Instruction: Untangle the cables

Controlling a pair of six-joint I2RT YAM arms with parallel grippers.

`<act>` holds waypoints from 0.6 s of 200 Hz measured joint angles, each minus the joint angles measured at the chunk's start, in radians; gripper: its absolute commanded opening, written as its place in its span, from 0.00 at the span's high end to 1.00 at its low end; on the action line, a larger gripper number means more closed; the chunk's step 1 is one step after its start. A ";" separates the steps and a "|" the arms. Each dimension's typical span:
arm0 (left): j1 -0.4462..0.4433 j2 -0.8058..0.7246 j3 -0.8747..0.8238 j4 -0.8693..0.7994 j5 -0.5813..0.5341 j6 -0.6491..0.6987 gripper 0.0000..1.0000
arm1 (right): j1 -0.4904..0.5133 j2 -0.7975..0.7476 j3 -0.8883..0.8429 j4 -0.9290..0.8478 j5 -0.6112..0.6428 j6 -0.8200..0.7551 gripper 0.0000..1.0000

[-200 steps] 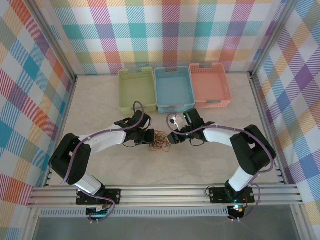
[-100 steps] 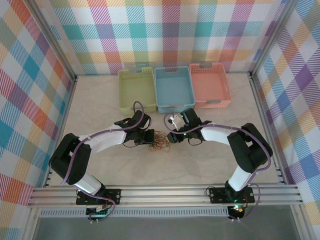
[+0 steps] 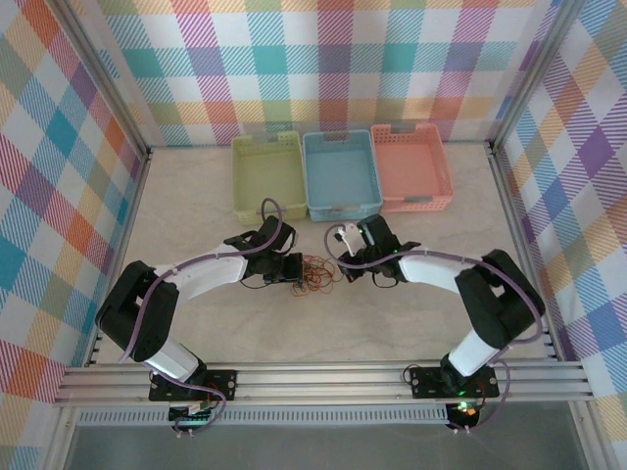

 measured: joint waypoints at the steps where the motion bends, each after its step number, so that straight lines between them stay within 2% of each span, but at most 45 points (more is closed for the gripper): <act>1: 0.000 0.000 0.000 0.000 0.000 0.000 1.00 | 0.000 -0.003 -0.002 0.002 0.002 0.000 0.98; 41: 0.000 0.000 0.000 0.000 0.000 0.000 1.00 | 0.004 -0.133 -0.098 0.101 0.152 0.004 1.00; 120: 0.000 0.000 0.000 0.007 0.001 0.000 1.00 | 0.003 -0.179 -0.161 0.167 0.361 0.044 1.00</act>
